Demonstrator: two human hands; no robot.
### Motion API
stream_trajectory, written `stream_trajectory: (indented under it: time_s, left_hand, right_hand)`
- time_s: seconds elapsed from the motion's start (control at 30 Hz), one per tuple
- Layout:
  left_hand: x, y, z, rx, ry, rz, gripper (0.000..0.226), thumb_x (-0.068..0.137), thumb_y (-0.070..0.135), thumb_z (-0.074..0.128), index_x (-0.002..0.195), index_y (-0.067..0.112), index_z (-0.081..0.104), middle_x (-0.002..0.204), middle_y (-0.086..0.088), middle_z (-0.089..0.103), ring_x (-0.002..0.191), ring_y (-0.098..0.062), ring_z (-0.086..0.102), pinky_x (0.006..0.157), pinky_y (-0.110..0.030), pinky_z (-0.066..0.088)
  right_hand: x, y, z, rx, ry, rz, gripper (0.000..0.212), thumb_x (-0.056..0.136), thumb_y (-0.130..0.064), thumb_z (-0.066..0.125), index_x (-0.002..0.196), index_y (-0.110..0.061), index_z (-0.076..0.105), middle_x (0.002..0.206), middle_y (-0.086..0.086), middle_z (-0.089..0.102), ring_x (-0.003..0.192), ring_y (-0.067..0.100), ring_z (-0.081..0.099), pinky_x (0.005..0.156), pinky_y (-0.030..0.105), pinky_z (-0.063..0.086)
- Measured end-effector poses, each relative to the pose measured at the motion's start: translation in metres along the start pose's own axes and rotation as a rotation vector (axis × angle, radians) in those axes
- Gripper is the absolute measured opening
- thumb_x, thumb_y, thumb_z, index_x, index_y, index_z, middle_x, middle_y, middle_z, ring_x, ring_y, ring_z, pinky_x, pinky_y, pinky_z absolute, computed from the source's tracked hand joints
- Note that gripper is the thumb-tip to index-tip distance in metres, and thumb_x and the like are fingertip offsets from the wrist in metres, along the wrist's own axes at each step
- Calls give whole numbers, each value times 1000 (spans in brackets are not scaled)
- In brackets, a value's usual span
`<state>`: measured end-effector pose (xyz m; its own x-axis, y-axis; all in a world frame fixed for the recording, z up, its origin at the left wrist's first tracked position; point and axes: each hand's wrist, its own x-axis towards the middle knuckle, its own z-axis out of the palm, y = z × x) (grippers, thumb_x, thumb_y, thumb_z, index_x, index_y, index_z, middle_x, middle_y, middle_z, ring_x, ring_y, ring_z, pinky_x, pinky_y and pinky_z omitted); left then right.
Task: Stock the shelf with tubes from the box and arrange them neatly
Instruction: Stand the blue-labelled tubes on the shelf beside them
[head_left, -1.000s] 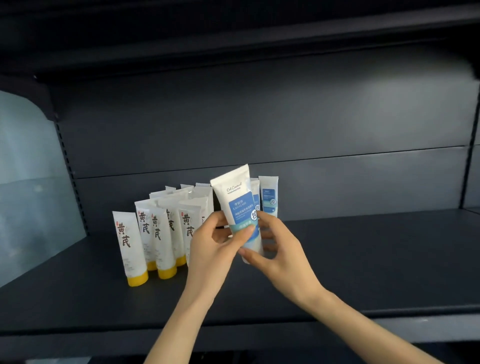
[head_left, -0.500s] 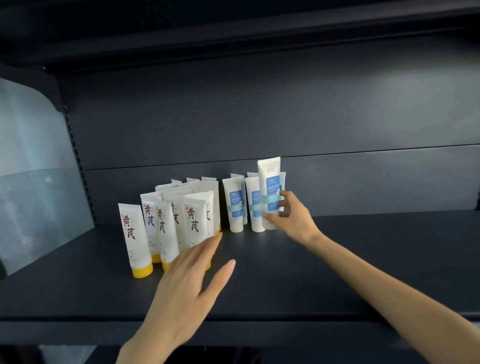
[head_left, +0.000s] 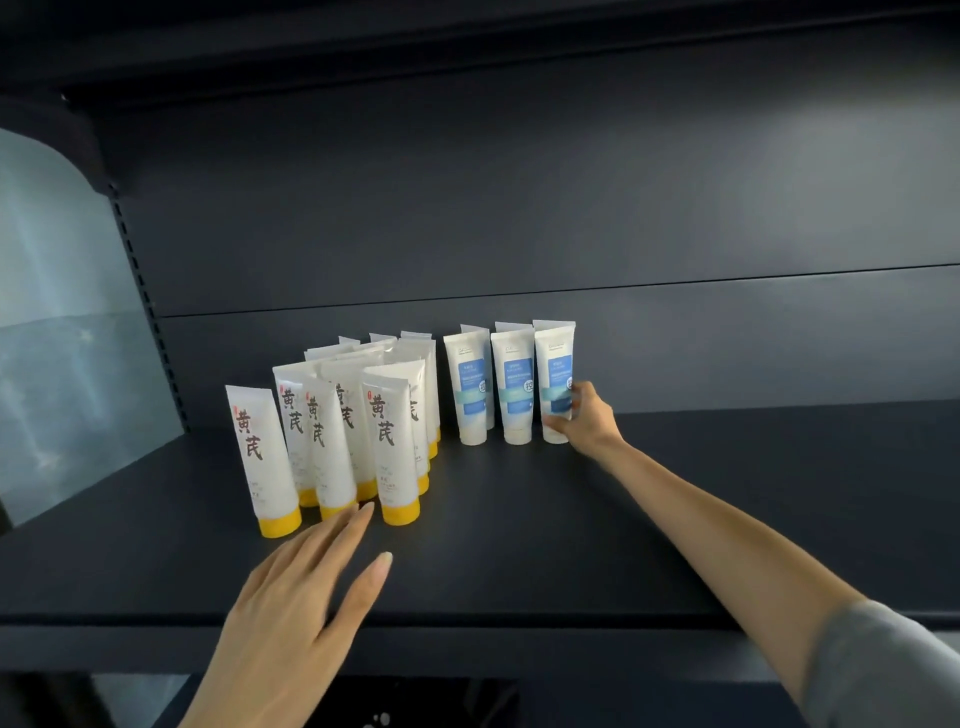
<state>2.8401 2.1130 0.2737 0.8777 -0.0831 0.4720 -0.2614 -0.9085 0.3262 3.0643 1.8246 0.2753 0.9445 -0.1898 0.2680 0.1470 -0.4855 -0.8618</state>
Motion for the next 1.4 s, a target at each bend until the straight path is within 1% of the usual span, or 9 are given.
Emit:
stream_trajectory:
  time_s: [0.2, 0.37, 0.5, 0.63, 0.73, 0.87, 0.97, 1.2, 1.4]
  left_hand:
    - [-1, -3, 1, -33, -60, -17, 70, 76, 73, 4, 140, 48, 13, 150, 25, 20, 133, 10, 16, 112, -24, 20]
    - [-2, -5, -1, -55, -59, -4, 85, 70, 75, 0, 145, 41, 21, 151, 20, 29, 139, 0, 24, 112, -28, 22]
    - [-3, -8, -5, -57, -57, 15, 86, 69, 76, -2, 145, 41, 21, 151, 21, 27, 139, 2, 22, 112, -26, 21]
    - [-2, -9, -6, -76, -37, 79, 85, 72, 75, 0, 145, 39, 25, 149, 24, 27, 129, 13, 17, 109, -22, 19]
    - [1, -6, -4, -101, -13, 142, 83, 75, 74, 3, 145, 38, 28, 145, 26, 27, 129, 13, 13, 108, -19, 15]
    - [3, 1, 4, -94, -33, 208, 85, 76, 72, 6, 145, 31, 33, 151, 15, 31, 141, -2, 20, 113, -27, 17]
    - [0, 7, 13, -93, -73, 253, 87, 76, 72, 5, 146, 28, 34, 152, 11, 31, 143, -8, 21, 114, -34, 22]
    - [-5, 41, 30, -118, -137, 414, 87, 77, 70, 3, 147, 26, 30, 153, 7, 32, 142, -12, 23, 115, -34, 20]
    - [-22, 97, 47, -156, -200, 603, 85, 79, 70, 1, 149, 27, 24, 156, 8, 24, 144, -10, 16, 118, -38, 15]
  right_hand:
    - [2, -2, 4, -26, 39, 33, 54, 85, -14, 70, 129, -3, 40, 130, 13, 52, 118, 25, 52, 84, 25, 39]
    - [-1, -5, 4, -26, 78, 81, 53, 85, -15, 70, 128, -3, 41, 130, 11, 53, 117, 24, 52, 81, 23, 38]
    - [-7, -12, -5, -58, 71, 111, 59, 85, -25, 70, 130, -3, 38, 131, 12, 49, 118, 24, 49, 82, 26, 39]
    - [-26, -23, -23, -237, 66, 61, 65, 92, -38, 58, 141, -4, 31, 143, 12, 38, 125, 27, 44, 90, 30, 38]
    - [-55, -31, -39, -413, 56, -13, 65, 95, -45, 48, 146, -10, 27, 147, 12, 34, 130, 30, 40, 96, 38, 38]
    - [-113, -37, -66, -618, 67, -105, 64, 96, -51, 40, 148, -15, 25, 152, 7, 29, 138, 30, 30, 106, 49, 34]
    - [-163, -33, -86, -720, 99, -124, 66, 96, -54, 36, 150, -17, 22, 156, 3, 25, 143, 25, 21, 115, 49, 22]
    - [-281, -5, -135, -864, 198, 60, 71, 92, -63, 26, 152, -28, 10, 160, -7, 7, 148, 16, 2, 118, 47, 5]
    - [-365, 30, -187, -912, 328, 249, 83, 80, -73, 13, 151, -30, 10, 160, -7, 7, 148, 17, 2, 117, 48, 3]
